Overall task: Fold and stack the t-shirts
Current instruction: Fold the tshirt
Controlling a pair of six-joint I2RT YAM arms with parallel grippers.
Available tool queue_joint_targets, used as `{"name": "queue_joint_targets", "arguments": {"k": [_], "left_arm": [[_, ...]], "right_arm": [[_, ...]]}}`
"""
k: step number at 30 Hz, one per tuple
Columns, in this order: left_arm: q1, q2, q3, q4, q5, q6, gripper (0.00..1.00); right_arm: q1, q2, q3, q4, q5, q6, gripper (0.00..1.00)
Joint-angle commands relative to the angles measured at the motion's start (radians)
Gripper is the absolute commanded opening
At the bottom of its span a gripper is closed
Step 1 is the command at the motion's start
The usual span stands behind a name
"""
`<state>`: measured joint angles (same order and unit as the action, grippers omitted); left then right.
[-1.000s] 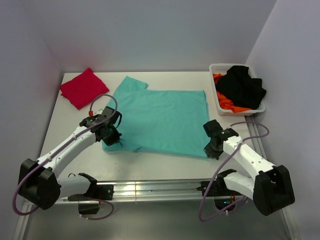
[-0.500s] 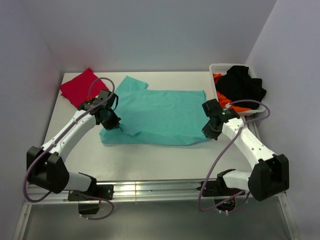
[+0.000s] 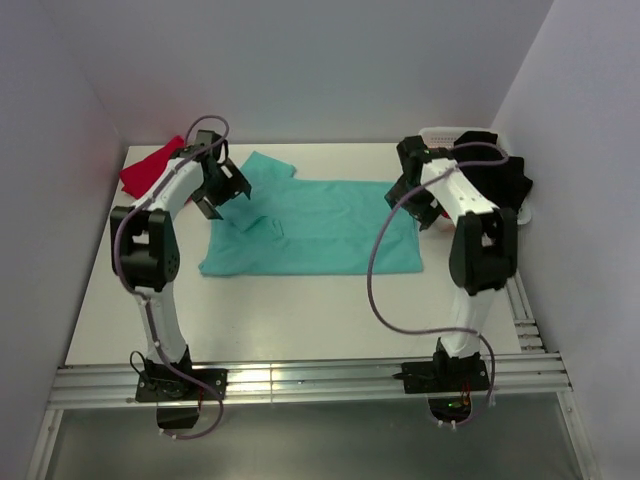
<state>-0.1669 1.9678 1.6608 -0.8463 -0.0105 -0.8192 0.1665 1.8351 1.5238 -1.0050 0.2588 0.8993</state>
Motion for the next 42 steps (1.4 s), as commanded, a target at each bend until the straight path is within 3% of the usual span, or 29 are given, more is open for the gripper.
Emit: {"name": "queue_joint_targets", "arguments": {"k": [1,2,5,9,13,19,22,24,25,26,32,42], "left_arm": [[0.059,0.088,0.198,-0.037,0.060,0.040,0.99],[0.063,0.088,0.264,-0.048,0.060,0.045,0.99],[0.066,0.049,0.316,-0.068,0.046,0.051,0.99],[0.066,-0.053,0.210,-0.068,0.030,0.052,1.00],[0.064,-0.254,-0.022,-0.034,0.015,0.037,0.99],[0.053,-0.502,-0.440,0.016,0.015,-0.009,0.99],[0.050,-0.550,-0.510,0.026,0.014,-0.024,0.99],[0.044,-0.564,-0.552,0.033,-0.017,-0.026,1.00],[0.040,-0.566,-0.578,0.038,-0.023,-0.032,0.99],[0.030,-0.566,-0.590,0.049,-0.034,-0.035,0.99],[0.010,-0.514,-0.630,0.159,-0.086,-0.058,0.96],[0.007,-0.218,-0.504,0.222,-0.121,-0.047,0.91]], "right_arm": [[-0.035,0.163,0.250,-0.131,0.028,-0.030,1.00],[-0.035,0.177,0.347,-0.179,0.031,-0.033,1.00],[-0.030,0.147,0.410,-0.179,0.042,-0.054,1.00],[-0.028,0.049,0.368,-0.167,0.034,-0.103,1.00],[-0.024,-0.122,0.161,-0.081,0.002,-0.145,1.00],[-0.022,-0.388,-0.271,0.115,-0.179,-0.195,0.96],[-0.016,-0.438,-0.344,0.155,-0.207,-0.214,0.94],[-0.016,-0.448,-0.370,0.173,-0.226,-0.234,0.74],[-0.016,-0.450,-0.408,0.213,-0.236,-0.247,0.57],[-0.015,-0.442,-0.430,0.233,-0.242,-0.247,0.01],[-0.013,-0.288,-0.485,0.341,-0.254,-0.260,0.00],[-0.016,-0.033,-0.349,0.338,-0.309,-0.296,0.00]]}}
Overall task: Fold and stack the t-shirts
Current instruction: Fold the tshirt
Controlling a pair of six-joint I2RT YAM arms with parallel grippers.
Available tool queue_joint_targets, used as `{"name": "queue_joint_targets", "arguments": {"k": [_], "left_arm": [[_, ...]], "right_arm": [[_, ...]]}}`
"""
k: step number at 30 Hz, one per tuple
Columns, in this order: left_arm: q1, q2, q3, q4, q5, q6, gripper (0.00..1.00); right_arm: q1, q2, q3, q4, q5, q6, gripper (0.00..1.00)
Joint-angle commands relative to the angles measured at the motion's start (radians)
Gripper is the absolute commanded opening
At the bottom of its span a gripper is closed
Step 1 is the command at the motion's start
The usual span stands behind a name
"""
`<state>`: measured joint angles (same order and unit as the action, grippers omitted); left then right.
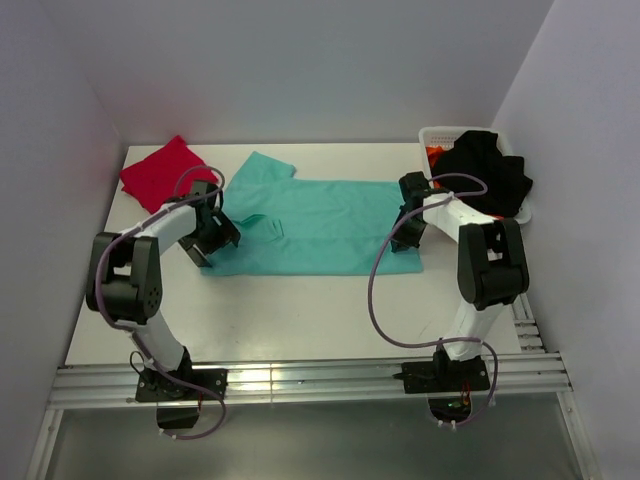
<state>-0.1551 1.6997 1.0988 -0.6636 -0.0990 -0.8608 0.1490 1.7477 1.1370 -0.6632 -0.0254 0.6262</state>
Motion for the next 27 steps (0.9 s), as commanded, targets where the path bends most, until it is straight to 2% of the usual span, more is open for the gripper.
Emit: {"name": "queue_joint_targets", "arguments": {"k": [1,5,9,18,23,27], "left_arm": [[-0.006,0.067,0.059,0.030,-0.034,-0.004,0.91],[-0.021,0.060,-0.002,0.016,-0.054,-0.021,0.89],[-0.040,-0.084,-0.108,0.018,-0.076,-0.040,0.89],[-0.046,-0.302,-0.252,-0.073,-0.117,-0.058,0.89],[-0.046,-0.357,-0.277,-0.103,-0.127,-0.055,0.89],[-0.047,-0.403,-0.219,-0.137,-0.111,-0.069,0.89]], "right_arm": [[0.001,0.062,0.041,-0.015,-0.027,-0.023,0.00],[-0.006,0.046,-0.011,-0.032,-0.022,-0.013,0.00],[-0.031,-0.060,-0.109,-0.044,-0.005,0.004,0.00],[-0.035,-0.207,-0.192,-0.127,0.074,0.012,0.00],[-0.035,-0.295,-0.249,-0.170,0.102,0.029,0.00],[-0.035,-0.353,-0.232,-0.206,0.096,0.012,0.00]]}}
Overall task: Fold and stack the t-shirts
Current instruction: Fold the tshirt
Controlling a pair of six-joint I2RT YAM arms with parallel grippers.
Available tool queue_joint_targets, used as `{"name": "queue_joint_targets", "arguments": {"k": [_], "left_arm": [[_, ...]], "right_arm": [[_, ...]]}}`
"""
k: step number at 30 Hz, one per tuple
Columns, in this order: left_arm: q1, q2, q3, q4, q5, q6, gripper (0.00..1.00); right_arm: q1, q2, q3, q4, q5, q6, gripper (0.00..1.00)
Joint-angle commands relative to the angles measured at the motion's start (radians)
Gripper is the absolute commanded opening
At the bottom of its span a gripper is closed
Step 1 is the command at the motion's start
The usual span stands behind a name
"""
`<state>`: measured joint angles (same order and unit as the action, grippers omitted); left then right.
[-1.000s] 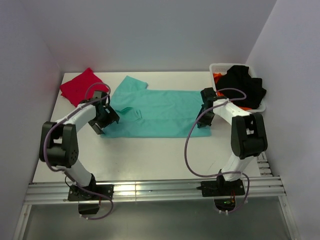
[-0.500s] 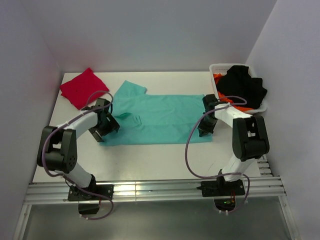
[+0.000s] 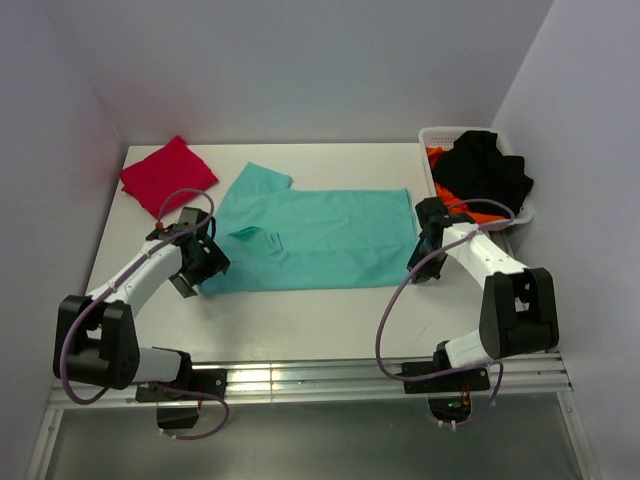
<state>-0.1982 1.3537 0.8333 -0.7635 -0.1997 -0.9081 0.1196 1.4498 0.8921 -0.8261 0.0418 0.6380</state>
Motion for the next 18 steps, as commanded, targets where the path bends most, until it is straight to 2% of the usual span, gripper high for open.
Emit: {"name": "queue_joint_targets", "arguments": {"k": [1,2,3,4,5,6,7,8,10,11,12,14,15,18], "left_arm": [[-0.004,-0.074,0.071,-0.039,-0.004,-0.018,0.90],[-0.004,-0.094,0.105,-0.040,-0.001,-0.005,0.91],[-0.004,-0.093,0.191,-0.036,-0.007,0.006,0.93],[-0.004,-0.082,0.245,-0.033,-0.003,0.023,0.94],[-0.001,-0.029,0.301,-0.027,0.008,0.072,0.96],[0.002,0.016,0.431,-0.026,0.019,0.096,0.98],[0.011,0.065,0.502,-0.025,0.058,0.125,0.98],[0.016,0.179,0.653,-0.026,0.080,0.188,0.99],[0.031,0.301,0.807,-0.036,0.100,0.239,1.00],[0.037,0.415,0.882,-0.033,0.147,0.283,0.99],[0.046,0.474,1.027,-0.014,0.181,0.299,0.99],[0.077,0.653,1.175,-0.003,0.256,0.334,0.99],[0.088,0.714,1.320,0.001,0.334,0.337,0.99],[0.152,0.844,1.336,0.152,0.492,0.270,0.99]], "right_arm": [[-0.006,-0.090,0.031,-0.060,0.027,-0.003,0.00],[-0.006,-0.106,0.060,-0.073,0.026,-0.008,0.00],[-0.006,-0.117,0.133,-0.091,0.012,-0.021,0.15],[-0.006,-0.121,0.180,-0.100,0.003,-0.029,0.40],[-0.006,-0.115,0.230,-0.110,-0.005,-0.038,0.71],[-0.006,-0.103,0.342,-0.123,-0.022,-0.055,1.00],[-0.006,-0.056,0.404,-0.140,-0.023,-0.063,1.00],[-0.006,-0.022,0.536,-0.166,-0.017,-0.070,1.00],[-0.005,0.070,0.649,-0.218,-0.002,-0.078,1.00],[-0.006,0.098,0.730,-0.234,0.006,-0.078,1.00],[-0.006,0.119,0.761,-0.245,0.006,-0.074,1.00],[-0.008,0.155,0.791,-0.240,0.007,-0.063,1.00],[-0.006,0.161,0.795,-0.235,0.003,-0.049,1.00],[-0.008,0.170,0.774,-0.203,-0.029,-0.031,0.99]]}}
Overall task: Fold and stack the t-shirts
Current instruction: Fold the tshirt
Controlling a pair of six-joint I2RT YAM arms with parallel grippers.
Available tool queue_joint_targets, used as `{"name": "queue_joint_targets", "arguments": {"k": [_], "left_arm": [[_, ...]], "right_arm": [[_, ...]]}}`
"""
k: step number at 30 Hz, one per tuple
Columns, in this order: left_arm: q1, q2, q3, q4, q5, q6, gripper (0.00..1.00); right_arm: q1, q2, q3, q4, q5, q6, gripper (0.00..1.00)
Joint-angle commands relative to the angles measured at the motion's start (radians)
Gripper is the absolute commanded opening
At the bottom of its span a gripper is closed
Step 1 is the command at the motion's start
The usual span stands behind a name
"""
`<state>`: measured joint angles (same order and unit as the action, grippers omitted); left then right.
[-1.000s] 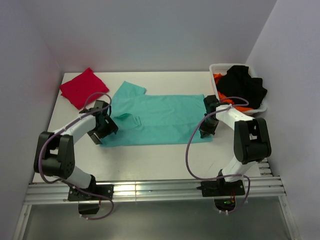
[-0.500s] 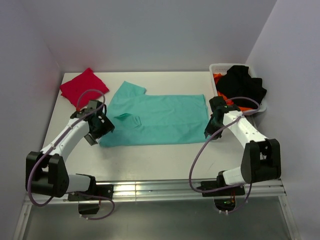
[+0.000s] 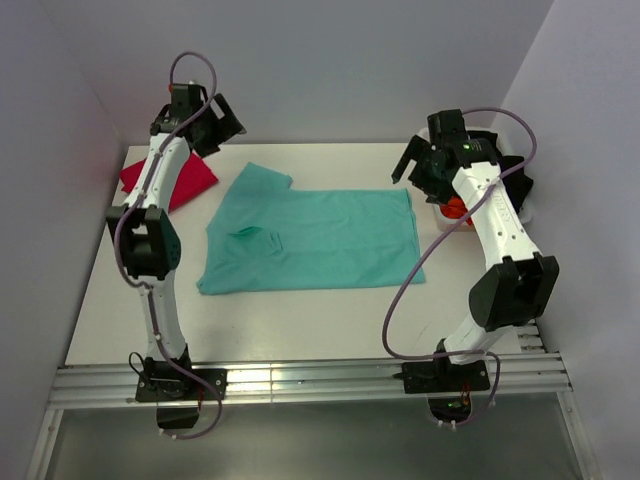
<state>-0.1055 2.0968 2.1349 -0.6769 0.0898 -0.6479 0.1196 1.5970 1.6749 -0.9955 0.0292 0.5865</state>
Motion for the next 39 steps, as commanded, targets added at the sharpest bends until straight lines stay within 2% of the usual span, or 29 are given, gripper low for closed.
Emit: {"name": "queue_joint_targets", "arguments": {"k": [1,8,11,19,25,32,36,39], "left_arm": [[0.084,0.135,0.046,0.089,0.215,0.001,1.00],[0.142,0.497,0.241,0.259,0.404,-0.073,1.00],[0.147,0.587,0.273,0.295,0.422,-0.082,0.99],[0.148,0.624,0.234,0.327,0.435,-0.079,1.00],[0.119,0.605,0.177,0.264,0.403,-0.016,0.99],[0.032,0.592,0.126,0.163,0.354,0.083,0.98],[0.020,0.575,0.034,0.217,0.372,0.038,0.97],[0.033,0.592,0.075,0.186,0.338,0.022,0.93]], "right_arm": [[-0.006,0.032,-0.014,-0.032,-0.023,0.022,0.99],[-0.003,0.055,-0.030,-0.074,0.001,0.018,0.98],[-0.003,0.057,-0.040,-0.091,0.018,0.016,0.99],[-0.005,0.145,0.034,-0.144,0.026,0.033,0.98],[-0.003,0.218,0.118,-0.157,0.011,0.039,0.98],[-0.005,0.222,0.097,-0.141,-0.005,0.039,0.98],[-0.005,0.199,0.066,-0.127,-0.006,0.036,0.98],[-0.006,0.182,0.046,-0.127,0.001,0.032,0.98]]}}
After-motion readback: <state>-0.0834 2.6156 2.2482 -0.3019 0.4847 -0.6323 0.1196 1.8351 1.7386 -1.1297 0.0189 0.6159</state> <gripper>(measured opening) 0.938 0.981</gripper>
